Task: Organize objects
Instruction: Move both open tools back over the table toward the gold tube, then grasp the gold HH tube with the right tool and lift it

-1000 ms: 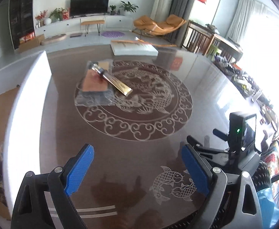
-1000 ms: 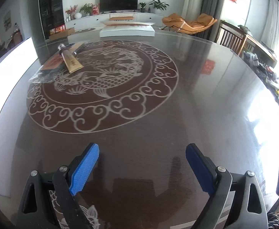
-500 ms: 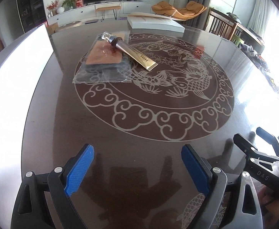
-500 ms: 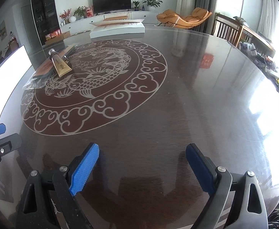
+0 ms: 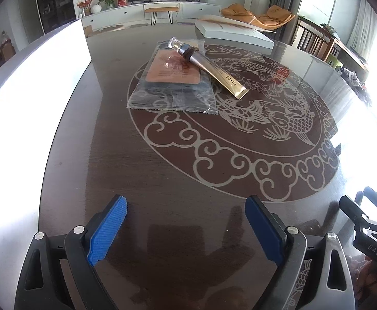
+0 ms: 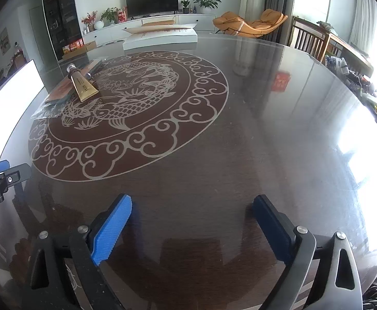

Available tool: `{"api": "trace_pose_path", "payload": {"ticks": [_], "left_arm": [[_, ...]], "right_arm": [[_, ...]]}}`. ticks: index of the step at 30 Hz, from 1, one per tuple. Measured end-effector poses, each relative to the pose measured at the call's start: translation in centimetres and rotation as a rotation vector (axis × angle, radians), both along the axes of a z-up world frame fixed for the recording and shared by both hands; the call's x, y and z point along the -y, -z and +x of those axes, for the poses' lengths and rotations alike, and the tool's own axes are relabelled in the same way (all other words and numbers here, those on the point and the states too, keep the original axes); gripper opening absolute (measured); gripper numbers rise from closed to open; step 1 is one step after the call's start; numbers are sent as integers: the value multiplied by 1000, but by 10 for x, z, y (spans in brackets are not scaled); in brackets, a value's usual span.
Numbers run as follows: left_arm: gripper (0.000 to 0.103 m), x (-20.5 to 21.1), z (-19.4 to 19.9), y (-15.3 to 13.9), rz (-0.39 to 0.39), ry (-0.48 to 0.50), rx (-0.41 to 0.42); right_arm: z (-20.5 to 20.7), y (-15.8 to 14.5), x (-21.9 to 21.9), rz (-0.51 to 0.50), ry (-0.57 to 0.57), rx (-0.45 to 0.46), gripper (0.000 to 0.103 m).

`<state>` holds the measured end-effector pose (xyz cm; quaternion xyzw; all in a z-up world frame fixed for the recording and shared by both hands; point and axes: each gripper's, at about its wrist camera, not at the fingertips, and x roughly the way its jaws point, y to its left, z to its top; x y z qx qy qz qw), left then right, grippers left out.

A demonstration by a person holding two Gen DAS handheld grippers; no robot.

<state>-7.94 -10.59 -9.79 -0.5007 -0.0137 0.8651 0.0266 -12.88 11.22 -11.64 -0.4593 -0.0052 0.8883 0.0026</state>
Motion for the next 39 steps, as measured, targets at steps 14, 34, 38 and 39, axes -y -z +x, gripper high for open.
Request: {"api": "trace_pose_path", "payload": {"ticks": [14, 34, 38, 39], "left_arm": [[97, 3, -8, 4, -56, 28, -36], [103, 3, -3, 7, -49, 60, -81], [103, 3, -3, 7, -49, 60, -82], [103, 3, -3, 7, -49, 60, -82]], "right_arm": [[-2, 3, 2, -2, -9, 12, 103], [-203, -26, 163, -77, -468, 103, 68], [-217, -13, 177, -124, -466, 155, 36], [-215, -14, 174, -139, -457, 156, 30]]}}
